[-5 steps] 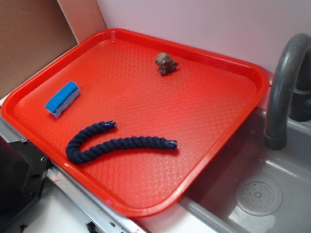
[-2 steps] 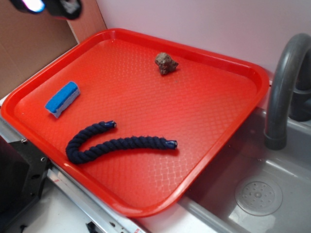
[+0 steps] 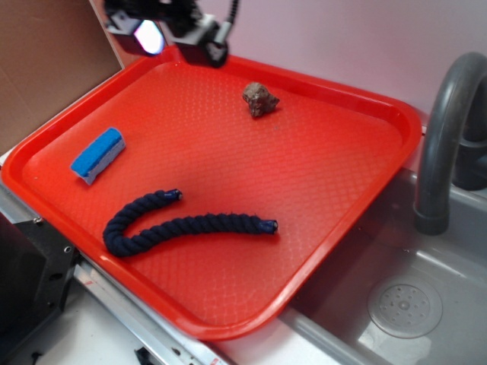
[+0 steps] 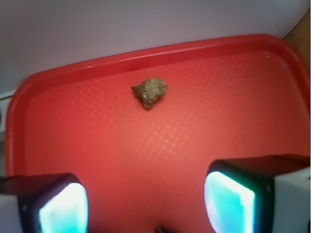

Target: Grab the rock.

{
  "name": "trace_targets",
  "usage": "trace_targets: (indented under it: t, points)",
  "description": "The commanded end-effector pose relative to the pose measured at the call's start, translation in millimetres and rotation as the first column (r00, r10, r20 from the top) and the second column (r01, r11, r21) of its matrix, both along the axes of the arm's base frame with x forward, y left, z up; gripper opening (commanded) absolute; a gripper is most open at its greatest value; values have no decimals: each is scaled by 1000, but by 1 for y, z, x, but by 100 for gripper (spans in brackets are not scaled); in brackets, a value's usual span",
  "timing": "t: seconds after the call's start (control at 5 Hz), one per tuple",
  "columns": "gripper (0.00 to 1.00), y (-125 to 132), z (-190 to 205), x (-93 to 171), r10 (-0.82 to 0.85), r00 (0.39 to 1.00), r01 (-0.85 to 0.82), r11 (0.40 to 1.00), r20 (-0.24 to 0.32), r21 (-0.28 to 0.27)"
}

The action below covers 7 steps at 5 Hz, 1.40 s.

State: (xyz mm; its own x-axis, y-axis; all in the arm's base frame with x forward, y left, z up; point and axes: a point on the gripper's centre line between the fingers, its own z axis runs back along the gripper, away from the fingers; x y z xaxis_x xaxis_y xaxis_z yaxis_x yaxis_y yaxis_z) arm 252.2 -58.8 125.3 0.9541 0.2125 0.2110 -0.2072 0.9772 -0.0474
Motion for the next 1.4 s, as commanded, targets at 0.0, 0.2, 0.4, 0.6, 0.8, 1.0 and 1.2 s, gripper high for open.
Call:
trace_targets:
  t: [0.0, 0.2, 0.4, 0.6, 0.8, 1.0, 1.2]
  points:
    - [100, 4, -28, 38, 87, 994, -86, 996, 68, -12]
    - [100, 11, -41, 53, 120, 991, -120, 993, 66, -5]
    - [100, 24, -50, 65, 146, 987, -147, 989, 73, 6]
    - [100, 34, -54, 77, 166, 982, -167, 986, 93, 3]
    - [100, 40, -60, 86, 177, 980, -180, 984, 95, 14]
    - [100, 42, -75, 96, 181, 980, -182, 983, 79, 4]
    - [100, 42, -89, 101, 190, 981, -190, 982, 40, -11]
